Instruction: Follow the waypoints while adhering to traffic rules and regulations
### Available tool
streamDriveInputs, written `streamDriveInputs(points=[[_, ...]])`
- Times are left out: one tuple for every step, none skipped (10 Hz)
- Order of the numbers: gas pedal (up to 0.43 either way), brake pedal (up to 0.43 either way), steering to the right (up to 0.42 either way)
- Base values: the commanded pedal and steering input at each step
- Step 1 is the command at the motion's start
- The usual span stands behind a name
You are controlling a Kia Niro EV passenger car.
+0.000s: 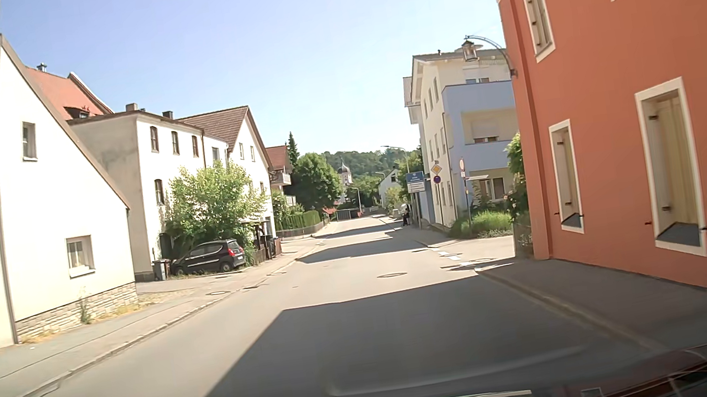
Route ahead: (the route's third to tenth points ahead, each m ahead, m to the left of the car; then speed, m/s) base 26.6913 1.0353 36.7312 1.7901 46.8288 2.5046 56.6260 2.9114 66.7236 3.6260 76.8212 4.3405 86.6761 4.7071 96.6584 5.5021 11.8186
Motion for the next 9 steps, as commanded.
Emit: streamDriveInputs(points=[[0.087, 0.000, -0.011], [0.087, 0.000, -0.011], [0.098, 0.000, -0.010], [0.118, 0.000, -0.009], [0.130, 0.000, -0.009], [0.138, 0.000, -0.009], [0.138, 0.000, -0.009], [0.138, 0.000, -0.009], [0.118, 0.000, -0.009]])
